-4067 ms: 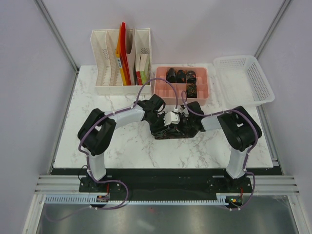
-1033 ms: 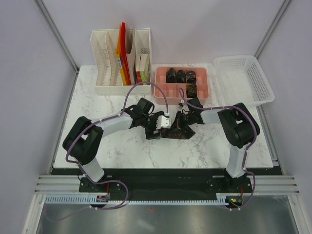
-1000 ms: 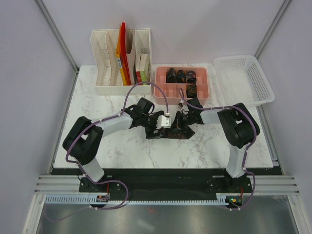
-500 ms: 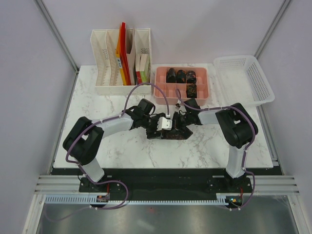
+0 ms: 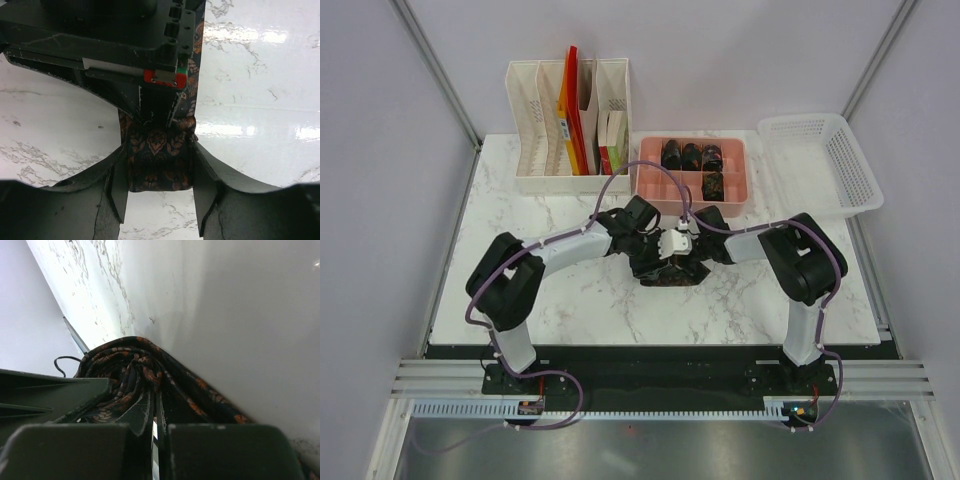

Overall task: Roll the ties
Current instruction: Roll the tie at the center of the board.

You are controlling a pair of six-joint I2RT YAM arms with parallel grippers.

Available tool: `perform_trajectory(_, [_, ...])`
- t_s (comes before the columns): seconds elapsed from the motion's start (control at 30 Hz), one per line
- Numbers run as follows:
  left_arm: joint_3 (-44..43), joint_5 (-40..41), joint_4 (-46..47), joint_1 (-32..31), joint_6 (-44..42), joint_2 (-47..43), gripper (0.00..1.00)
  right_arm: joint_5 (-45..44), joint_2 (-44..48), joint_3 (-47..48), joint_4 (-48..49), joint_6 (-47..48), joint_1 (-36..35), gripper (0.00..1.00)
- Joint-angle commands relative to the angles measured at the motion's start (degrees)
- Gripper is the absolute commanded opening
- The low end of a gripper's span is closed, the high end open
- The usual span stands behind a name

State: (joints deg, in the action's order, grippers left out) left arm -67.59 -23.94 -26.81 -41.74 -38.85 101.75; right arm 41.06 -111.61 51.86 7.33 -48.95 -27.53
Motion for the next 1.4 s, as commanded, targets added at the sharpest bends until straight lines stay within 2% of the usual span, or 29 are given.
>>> perform_trajectory(0.0, [-2.5, 5.3, 0.1, -2.3, 4.5, 3.4, 0.49, -7.5, -1.8, -3.0, 3.1, -3.1, -1.4, 0.03])
perform_trajectory(0.23, [-2.8, 10.4, -2.4, -3.5, 4.1, 8.5, 0.43, -5.2, -0.1, -4.4, 4.9, -4.3, 0.0, 0.13])
perform_trajectory(0.47, [-4.6, 11.8, -6.8, -4.1, 2.0, 12.4, 0.39, -2.6, 0.1, -2.1, 0.7, -1.1, 2.7, 0.14])
perform_trajectory(0.73, [-6.9, 10.7, -11.5, -4.1, -0.3, 16.0, 0.35, 0.4, 1.7, -1.2, -1.8, -0.6, 4.1, 0.19])
perform_trajectory(0.9, [-6.9, 9.1, -12.8, -4.1, -0.4, 16.8, 0.33, 0.3, 3.9, -1.1, -4.0, 0.3, 5.7, 0.27])
perform_trajectory(1.37, [-7.8, 7.0, -14.8, -3.5, -1.1, 17.8, 0.31, 3.9, 7.9, -2.5, -4.0, 2.0, 8.9, 0.34])
